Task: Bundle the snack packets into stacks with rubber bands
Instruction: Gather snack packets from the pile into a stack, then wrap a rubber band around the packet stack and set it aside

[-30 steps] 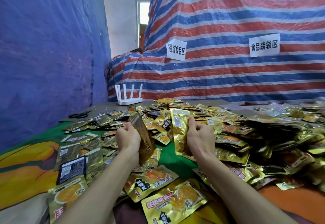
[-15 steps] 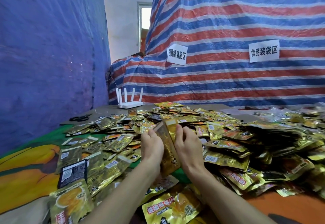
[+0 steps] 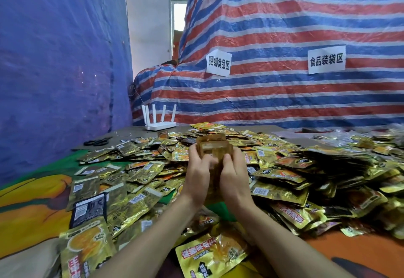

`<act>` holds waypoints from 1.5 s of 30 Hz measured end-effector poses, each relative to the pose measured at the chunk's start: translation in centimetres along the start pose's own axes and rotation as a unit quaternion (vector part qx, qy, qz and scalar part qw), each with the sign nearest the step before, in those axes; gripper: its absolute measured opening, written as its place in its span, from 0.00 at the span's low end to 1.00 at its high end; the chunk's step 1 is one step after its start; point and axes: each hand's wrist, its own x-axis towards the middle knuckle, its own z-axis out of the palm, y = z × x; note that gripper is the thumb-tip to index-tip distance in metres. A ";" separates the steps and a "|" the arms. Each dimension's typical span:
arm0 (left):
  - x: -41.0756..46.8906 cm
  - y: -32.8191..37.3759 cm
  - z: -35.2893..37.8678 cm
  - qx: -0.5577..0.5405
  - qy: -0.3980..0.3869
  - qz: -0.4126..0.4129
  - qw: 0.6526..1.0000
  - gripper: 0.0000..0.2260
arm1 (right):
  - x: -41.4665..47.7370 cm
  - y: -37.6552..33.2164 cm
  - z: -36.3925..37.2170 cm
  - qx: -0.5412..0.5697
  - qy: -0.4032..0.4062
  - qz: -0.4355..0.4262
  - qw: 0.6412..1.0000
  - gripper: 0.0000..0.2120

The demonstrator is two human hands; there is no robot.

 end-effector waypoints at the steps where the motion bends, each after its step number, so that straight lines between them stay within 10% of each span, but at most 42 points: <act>1: -0.2 -0.2 0.1 0.017 -0.028 -0.015 0.999 0.15 | 0.1 0.1 -0.3 0.022 0.005 0.019 1.000 0.09; 6: 0.0 -1.6 0.0 0.194 -0.060 -0.038 0.978 0.16 | 0.3 0.3 -0.5 0.084 -0.001 0.131 0.988 0.27; 16: 0.7 -1.9 -1.1 0.191 -0.156 -0.037 0.968 0.15 | 1.3 -0.5 -1.2 0.066 -0.049 0.163 0.983 0.18; 26: 0.1 -1.3 -1.3 0.194 -0.095 0.095 0.972 0.13 | 0.6 -3.9 -4.4 -0.232 -0.010 -0.094 0.968 0.13; 33: 0.0 -1.9 -1.6 0.303 -0.117 0.128 0.937 0.15 | -0.2 -6.7 -16.1 -0.450 -0.084 -0.002 0.889 0.21; 41: 0.1 -1.6 -1.9 0.308 -0.121 0.120 0.936 0.11 | 0.5 -8.9 -31.3 -0.720 -0.088 0.203 0.658 0.07; 45: -0.1 -1.2 -1.9 0.298 -0.127 0.116 0.939 0.05 | -1.1 -7.5 -32.9 -0.754 -0.088 0.234 0.608 0.07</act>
